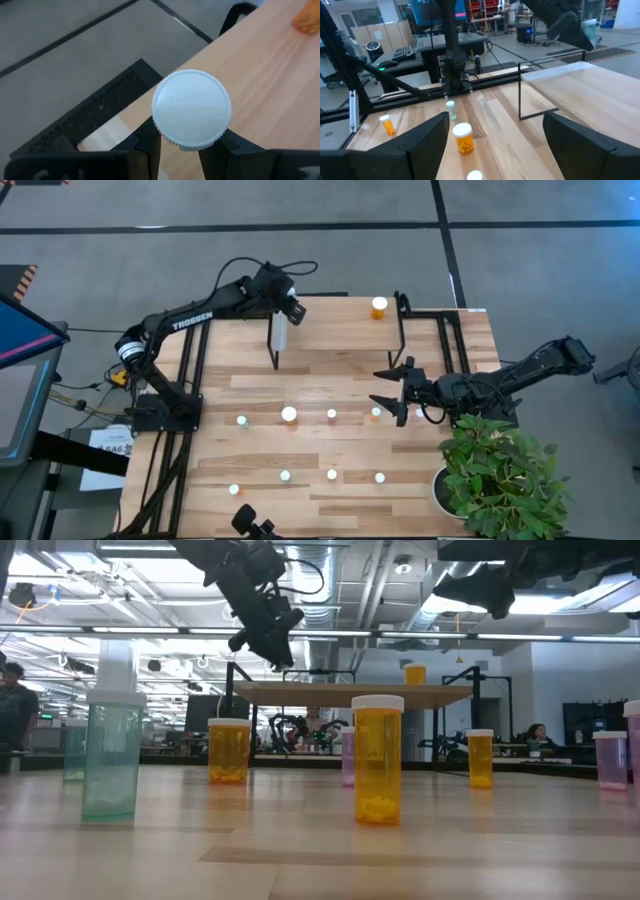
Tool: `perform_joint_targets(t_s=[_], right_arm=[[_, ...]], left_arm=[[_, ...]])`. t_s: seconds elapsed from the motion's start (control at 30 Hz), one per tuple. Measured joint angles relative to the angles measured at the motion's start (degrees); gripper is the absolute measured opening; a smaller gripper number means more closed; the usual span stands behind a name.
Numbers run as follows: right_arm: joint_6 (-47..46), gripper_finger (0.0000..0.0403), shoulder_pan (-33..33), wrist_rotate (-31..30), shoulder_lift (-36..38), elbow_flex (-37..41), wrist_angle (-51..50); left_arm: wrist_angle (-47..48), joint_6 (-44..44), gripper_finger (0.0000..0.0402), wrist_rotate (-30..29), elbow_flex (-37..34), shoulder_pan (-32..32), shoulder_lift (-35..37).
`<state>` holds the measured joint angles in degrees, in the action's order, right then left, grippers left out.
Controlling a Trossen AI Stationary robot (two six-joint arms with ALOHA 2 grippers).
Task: Pick and place medicine bottles onto shelf by color
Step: Put the top left blue pill bottle on the shelf
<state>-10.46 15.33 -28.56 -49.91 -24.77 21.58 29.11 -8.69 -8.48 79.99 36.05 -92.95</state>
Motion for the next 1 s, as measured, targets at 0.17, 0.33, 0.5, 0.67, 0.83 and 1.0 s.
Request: perform_joint_targets(t_s=[0.17,0.33,0.5,0.67,0.83,1.0], right_arm=[[0.0,0.0345,-0.2,0.0,0.0,0.0,0.0],[0.0,0.0343,-0.1,0.0,0.0,0.0,0.1],[0.0,0.0342,-0.1,0.0,0.0,0.0,0.0],[0.0,0.0345,-0.1,0.0,0.0,0.0,0.1],[0.0,0.0343,-0.1,0.0,0.0,0.0,-0.1],[0.0,0.0342,-0.1,0.0,0.0,0.0,-0.4]], left_arm=[[0.8,0.1,0.0084,0.5,-0.1,1.0,-1.1],[1.6,0.3,0.0084,0.7,-0.2,2.0,-2.4],[1.3,0.7,0.0084,2.6,-0.1,2.5,-4.3],[1.6,0.7,0.0084,3.6,-0.1,2.5,-6.3],[1.4,1.2,0.0084,3.4,-0.1,2.5,-6.5],[1.8,1.2,0.0095,3.3,-0.1,2.5,-6.5]])
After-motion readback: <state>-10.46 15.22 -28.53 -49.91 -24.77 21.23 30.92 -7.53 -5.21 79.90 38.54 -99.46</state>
